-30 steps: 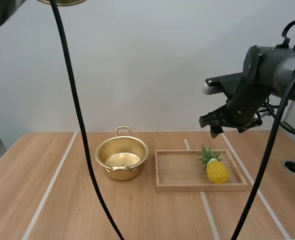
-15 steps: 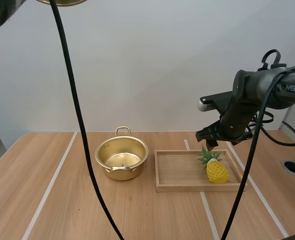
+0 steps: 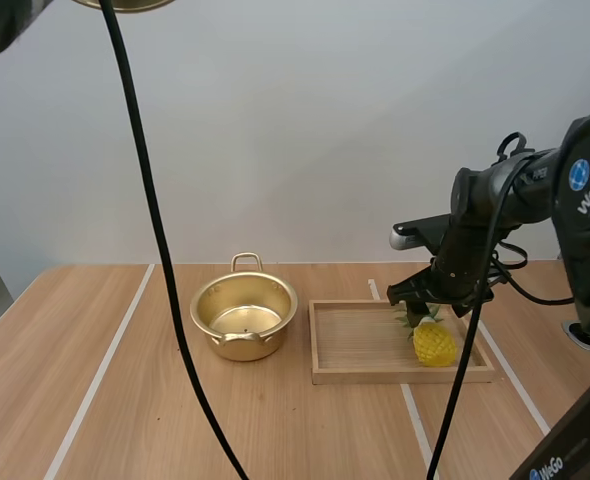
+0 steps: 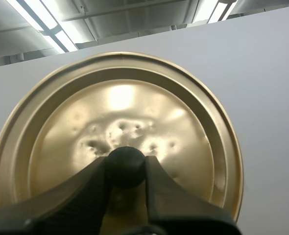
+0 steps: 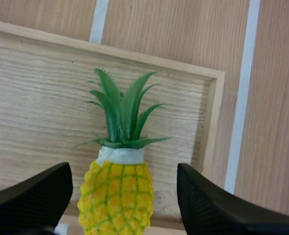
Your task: Open the pot, put the pineapple inside, and close it
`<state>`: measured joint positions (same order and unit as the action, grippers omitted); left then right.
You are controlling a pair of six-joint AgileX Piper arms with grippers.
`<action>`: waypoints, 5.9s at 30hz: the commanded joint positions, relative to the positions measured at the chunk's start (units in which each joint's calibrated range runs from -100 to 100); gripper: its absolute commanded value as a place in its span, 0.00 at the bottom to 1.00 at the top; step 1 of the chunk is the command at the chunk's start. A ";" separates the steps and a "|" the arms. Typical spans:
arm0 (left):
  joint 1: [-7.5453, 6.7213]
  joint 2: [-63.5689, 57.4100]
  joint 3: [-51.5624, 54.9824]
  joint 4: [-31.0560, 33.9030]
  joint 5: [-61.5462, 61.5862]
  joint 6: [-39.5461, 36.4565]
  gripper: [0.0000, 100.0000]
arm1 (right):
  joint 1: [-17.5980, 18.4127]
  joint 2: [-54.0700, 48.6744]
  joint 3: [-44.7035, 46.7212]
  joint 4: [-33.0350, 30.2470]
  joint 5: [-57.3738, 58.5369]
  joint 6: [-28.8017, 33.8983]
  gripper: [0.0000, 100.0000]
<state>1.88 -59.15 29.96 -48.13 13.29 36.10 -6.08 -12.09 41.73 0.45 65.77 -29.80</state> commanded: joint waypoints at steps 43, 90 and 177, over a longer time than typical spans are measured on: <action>-0.11 -0.44 -0.52 -0.40 -1.72 -0.25 0.00 | -0.23 0.45 6.20 2.16 -12.40 -0.40 0.00; -0.11 -0.44 -0.52 -0.40 -1.72 -0.25 0.00 | 6.45 -48.18 6.20 13.89 -14.21 -2.06 0.00; -0.11 -0.44 -0.52 -0.40 -1.72 -0.25 0.00 | 27.66 14.78 6.20 11.67 -68.53 -8.64 0.00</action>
<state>1.88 -59.15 29.96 -48.13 13.29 36.10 21.79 0.96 47.67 13.88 -0.88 -37.58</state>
